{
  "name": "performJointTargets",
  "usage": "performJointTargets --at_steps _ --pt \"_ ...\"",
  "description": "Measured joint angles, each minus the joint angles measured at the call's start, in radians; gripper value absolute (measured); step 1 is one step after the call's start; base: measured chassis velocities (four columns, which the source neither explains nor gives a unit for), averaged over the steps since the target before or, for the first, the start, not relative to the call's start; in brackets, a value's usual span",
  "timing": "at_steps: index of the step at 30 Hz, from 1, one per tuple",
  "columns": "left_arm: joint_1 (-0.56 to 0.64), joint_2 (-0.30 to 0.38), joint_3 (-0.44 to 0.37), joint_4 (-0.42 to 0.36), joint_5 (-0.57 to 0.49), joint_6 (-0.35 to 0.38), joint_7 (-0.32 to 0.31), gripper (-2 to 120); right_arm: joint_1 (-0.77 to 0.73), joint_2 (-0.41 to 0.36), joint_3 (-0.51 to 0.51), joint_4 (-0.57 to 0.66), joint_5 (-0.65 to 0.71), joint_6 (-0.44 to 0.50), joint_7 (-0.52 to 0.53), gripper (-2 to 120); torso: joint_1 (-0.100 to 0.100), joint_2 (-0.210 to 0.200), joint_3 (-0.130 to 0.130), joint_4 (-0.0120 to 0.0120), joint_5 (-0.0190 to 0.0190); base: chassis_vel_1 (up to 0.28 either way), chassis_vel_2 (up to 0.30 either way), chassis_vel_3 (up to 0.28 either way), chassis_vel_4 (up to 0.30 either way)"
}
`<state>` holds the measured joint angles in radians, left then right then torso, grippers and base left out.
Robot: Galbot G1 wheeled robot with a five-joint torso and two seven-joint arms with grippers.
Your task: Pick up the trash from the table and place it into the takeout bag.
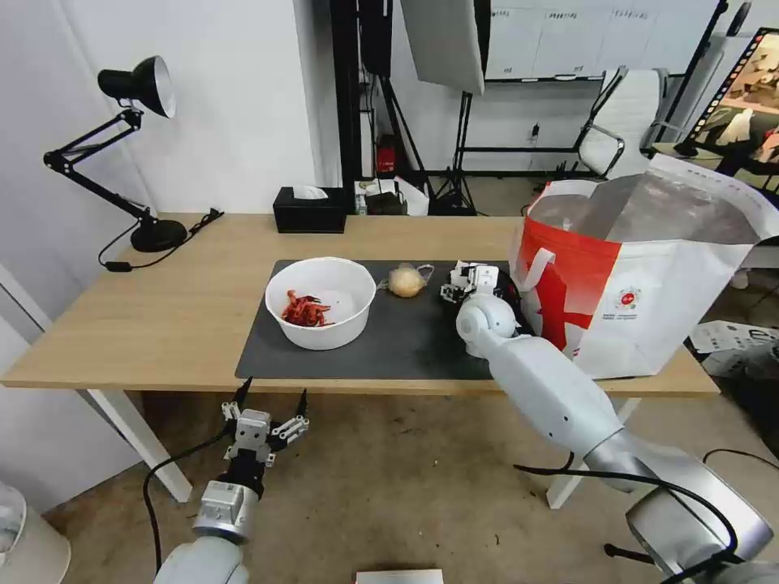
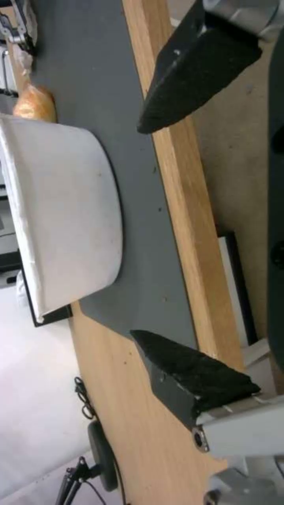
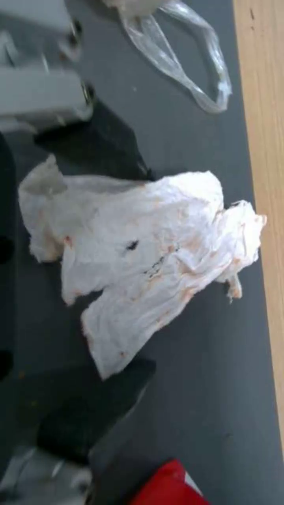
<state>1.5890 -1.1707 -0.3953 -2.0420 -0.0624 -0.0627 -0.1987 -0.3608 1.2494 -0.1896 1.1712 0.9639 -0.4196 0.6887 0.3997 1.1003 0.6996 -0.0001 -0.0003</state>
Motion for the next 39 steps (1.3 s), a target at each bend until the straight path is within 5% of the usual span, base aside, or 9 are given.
performJointTargets --at_steps 12,21,33,39 --pt "-0.006 0.003 0.004 0.002 -0.003 0.0 0.0 100 -0.005 0.002 0.012 -0.011 0.016 0.01 -0.016 41 0.0 0.0 0.0 -0.0009 -0.0001 0.0 0.0 0.0 0.0" --pt "-0.013 0.007 0.022 0.005 -0.003 0.0 0.0 100 -0.03 -0.023 0.005 0.031 0.016 0.028 -0.023 4 0.0 0.0 0.0 0.0012 0.0006 0.0 0.0 0.0 0.0" --pt "-0.014 0.008 0.029 0.003 -0.002 0.0 0.0 100 -0.091 -0.083 0.013 0.16 -0.05 0.079 -0.024 0 0.001 -0.001 0.001 0.0005 0.001 0.0 0.0 0.0 0.0" --pt "-0.006 0.005 0.023 -0.011 0.0 -0.001 0.0 100 -0.169 -0.161 0.084 0.377 -0.098 0.138 -0.036 0 0.001 -0.001 0.0 0.0002 0.0004 0.0 0.0 0.0 0.0"
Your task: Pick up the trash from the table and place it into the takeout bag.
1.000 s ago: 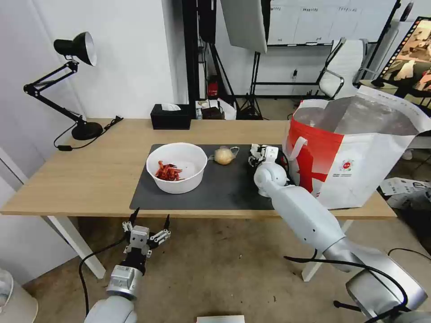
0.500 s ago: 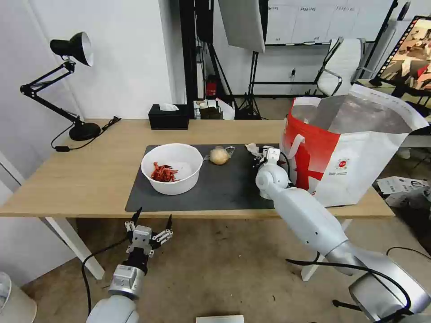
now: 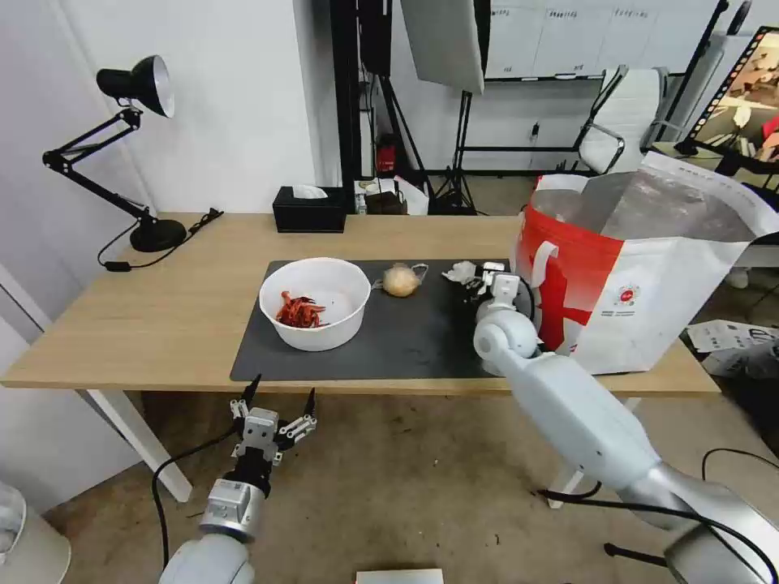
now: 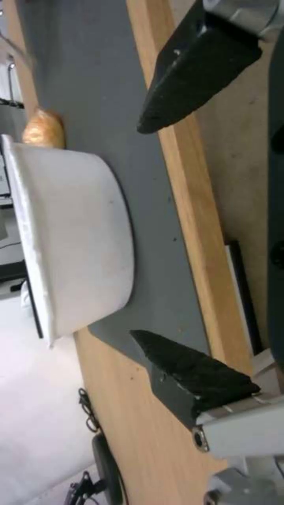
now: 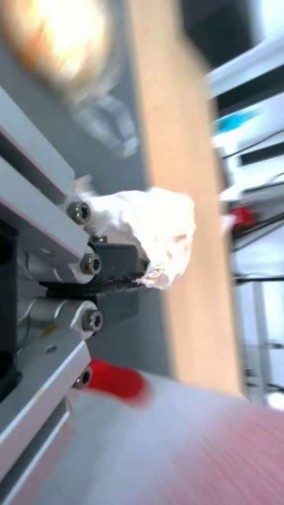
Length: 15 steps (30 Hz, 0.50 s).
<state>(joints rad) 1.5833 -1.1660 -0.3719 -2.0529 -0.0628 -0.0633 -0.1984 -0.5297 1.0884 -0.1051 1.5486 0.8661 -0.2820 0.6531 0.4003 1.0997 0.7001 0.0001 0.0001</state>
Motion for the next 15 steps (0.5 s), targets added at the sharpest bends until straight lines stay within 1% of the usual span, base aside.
performJointTargets --at_steps 1,2,4,5,8,9,12,13,15 --pt "0.003 -0.001 -0.002 -0.003 0.001 0.0 0.0 100 -0.027 -0.034 0.031 0.076 -0.012 0.011 0.0 0 0.0 0.0 0.0 0.0001 0.0003 0.0 0.0 0.0 0.0" --pt "0.003 -0.001 -0.002 -0.003 0.001 0.0 0.0 100 -0.027 -0.034 0.031 0.076 -0.012 0.011 0.0 0 0.0 0.0 0.0 0.0001 0.0003 0.0 0.0 0.0 0.0" --pt "0.004 -0.002 -0.004 -0.008 0.001 -0.001 0.0 100 -0.065 -0.094 0.082 0.19 -0.024 0.021 -0.002 0 0.0 0.0 0.0 -0.0004 -0.0001 0.0 0.0 0.0 0.0" --pt "0.004 -0.002 -0.004 -0.008 0.001 -0.001 0.0 100 -0.065 -0.094 0.082 0.19 -0.024 0.021 -0.002 0 0.0 0.0 0.0 -0.0004 -0.0001 0.0 0.0 0.0 0.0" --pt "0.004 0.0 -0.007 -0.013 0.001 -0.001 0.0 100 -0.103 -0.183 0.15 0.325 0.005 0.027 -0.017 0 0.0 0.0 0.0 -0.0003 0.0001 0.0 0.0 0.0 0.0" --pt "0.004 0.0 -0.007 -0.013 0.001 -0.001 0.0 100 -0.103 -0.183 0.15 0.325 0.005 0.027 -0.017 0 0.0 0.0 0.0 -0.0003 0.0001 0.0 0.0 0.0 0.0" --pt "0.004 0.002 -0.008 -0.019 0.001 -0.001 0.0 100 -0.117 -0.256 0.207 0.418 0.067 0.035 -0.051 0 0.0 0.0 0.0 -0.0003 0.0001 0.0 0.0 0.0 0.0" --pt "0.004 0.002 -0.008 -0.019 0.001 -0.001 0.0 100 -0.117 -0.256 0.207 0.418 0.067 0.035 -0.051 0 0.0 0.0 0.0 -0.0003 0.0001 0.0 0.0 0.0 0.0" --pt "0.006 -0.001 -0.008 -0.024 0.002 -0.002 0.0 100 -0.115 -0.293 0.238 0.46 0.097 0.041 -0.063 0 0.0 0.0 0.0 -0.0002 0.0001 0.0 0.0 0.0 0.0"
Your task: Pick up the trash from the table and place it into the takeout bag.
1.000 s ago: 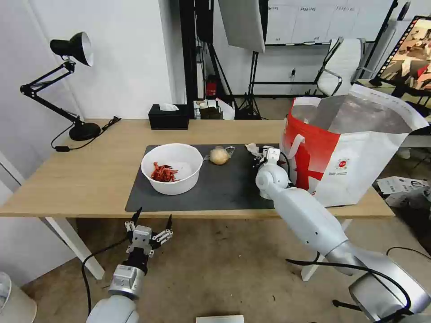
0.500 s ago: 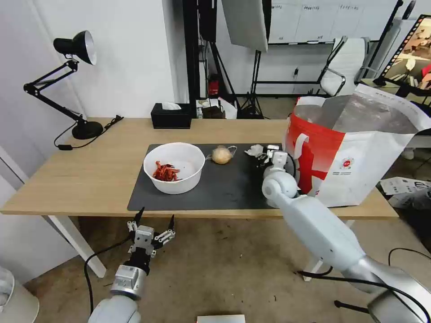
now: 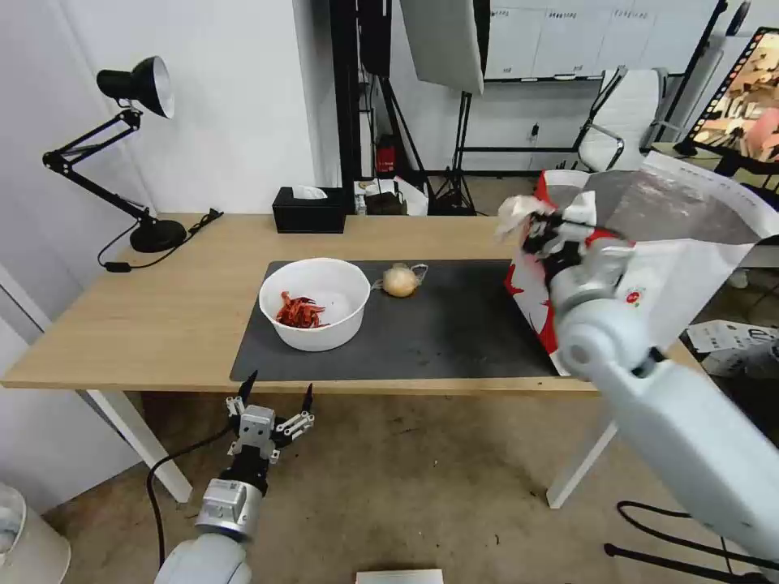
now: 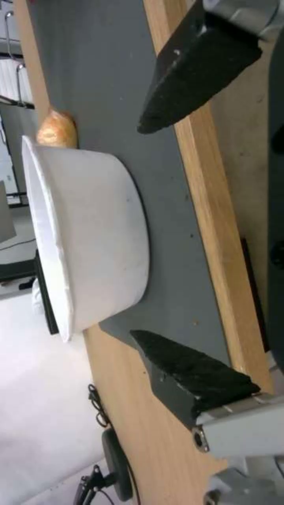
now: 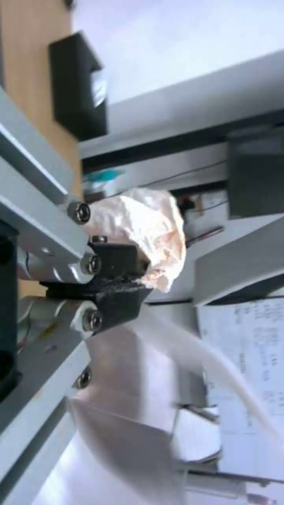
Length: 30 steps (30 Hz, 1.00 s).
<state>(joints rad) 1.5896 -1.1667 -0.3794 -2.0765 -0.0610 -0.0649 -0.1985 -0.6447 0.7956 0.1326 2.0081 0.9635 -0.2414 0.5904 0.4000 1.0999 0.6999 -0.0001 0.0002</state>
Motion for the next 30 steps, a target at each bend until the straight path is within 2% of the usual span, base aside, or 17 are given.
performJointTargets --at_steps 8,11,14,20,24,26,30 --pt "0.005 -0.006 0.005 -0.009 0.004 -0.001 0.0 100 0.013 -0.081 0.088 0.047 0.08 0.026 -0.021 0 0.0 0.0 0.0 0.0001 -0.0002 0.0 0.0 0.0 0.0" --pt "0.006 -0.007 0.007 -0.012 0.004 -0.001 0.0 100 0.005 -0.109 0.116 0.046 0.074 0.006 0.042 0 0.0 0.0 0.0 0.0003 -0.0002 0.0 0.0 0.0 0.0" --pt "0.006 -0.008 0.008 -0.015 0.005 -0.002 0.0 100 -0.043 -0.149 0.169 0.048 0.069 -0.051 0.174 0 0.0 0.0 0.0 0.0 0.0 0.0 0.0 0.0 0.0" --pt "0.007 -0.008 0.014 -0.015 0.005 -0.004 0.001 100 -0.116 -0.193 0.219 0.051 0.082 -0.094 0.238 0 0.0 0.0 0.0 0.0 -0.0001 0.0 0.0 0.0 0.0" --pt "0.007 -0.008 0.019 -0.015 0.005 -0.007 0.001 100 -0.149 -0.208 0.228 0.053 0.086 -0.127 0.245 0 0.0 0.0 0.0 0.0 -0.0001 0.0 0.0 0.0 0.0" --pt "0.007 -0.007 0.019 -0.016 0.005 -0.008 0.001 100 -0.153 -0.211 0.228 0.052 0.086 -0.134 0.243 2 0.0 0.0 0.0 0.0 0.0 0.0 0.0 0.0 0.0" --pt "0.008 -0.003 0.018 -0.02 -0.001 -0.016 0.001 100 -0.156 -0.219 0.228 0.046 0.087 -0.147 0.233 22 0.0 0.0 0.0 0.0002 -0.0002 0.0 0.0 0.0 0.0"
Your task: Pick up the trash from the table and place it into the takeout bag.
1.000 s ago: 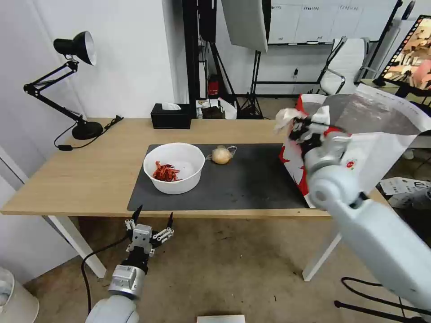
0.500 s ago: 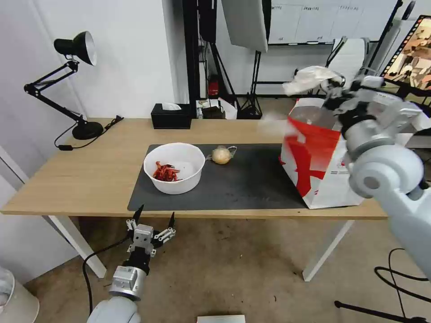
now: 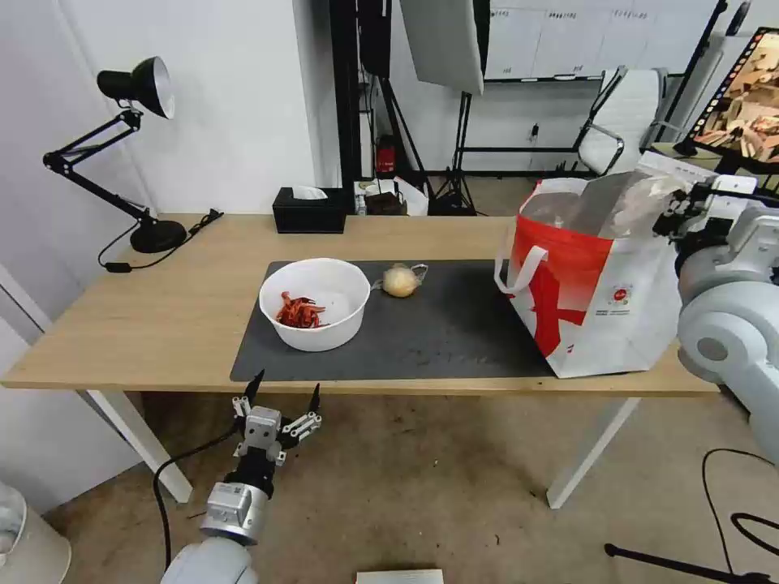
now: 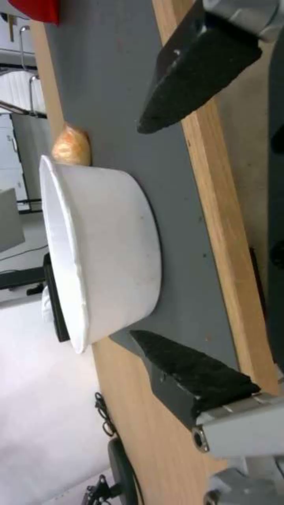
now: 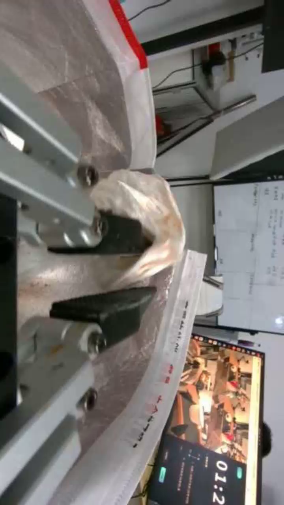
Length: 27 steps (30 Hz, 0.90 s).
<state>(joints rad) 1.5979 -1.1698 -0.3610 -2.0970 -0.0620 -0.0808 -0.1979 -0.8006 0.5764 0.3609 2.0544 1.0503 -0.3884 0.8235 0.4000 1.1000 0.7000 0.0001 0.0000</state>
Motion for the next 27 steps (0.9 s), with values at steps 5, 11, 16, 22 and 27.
performJointTargets --at_steps 5,11,16,22,27 --pt "0.0 0.002 0.0 -0.005 -0.003 0.0 -0.001 100 0.001 -0.005 -0.001 0.0 0.006 -0.028 -0.002 37 0.0 0.0 0.0 0.0 0.0 0.0 0.0 0.0 0.0" --pt "0.002 0.009 -0.005 -0.013 -0.004 0.0 -0.001 100 0.007 -0.022 -0.001 0.001 0.038 -0.061 -0.003 57 0.0 0.0 0.0 -0.0001 0.0 0.0 0.0 0.0 0.0" --pt "0.013 0.009 -0.013 -0.028 -0.004 0.001 -0.001 100 0.026 -0.036 -0.001 0.012 0.077 -0.036 -0.042 79 0.0 0.0 0.0 -0.0001 0.0 0.0 0.0 0.0 0.0" --pt "0.02 0.006 -0.02 -0.042 -0.002 0.001 -0.001 100 -0.017 -0.025 0.022 0.071 0.101 0.127 -0.19 96 0.0 0.0 0.0 0.0 -0.0001 0.0 0.0 0.0 0.0" --pt "0.024 0.005 -0.041 -0.058 -0.004 -0.002 -0.001 100 -0.145 0.009 0.1 0.165 0.085 0.272 -0.397 100 0.0 0.0 0.0 -0.0001 -0.0003 0.0 0.0 0.0 0.0"
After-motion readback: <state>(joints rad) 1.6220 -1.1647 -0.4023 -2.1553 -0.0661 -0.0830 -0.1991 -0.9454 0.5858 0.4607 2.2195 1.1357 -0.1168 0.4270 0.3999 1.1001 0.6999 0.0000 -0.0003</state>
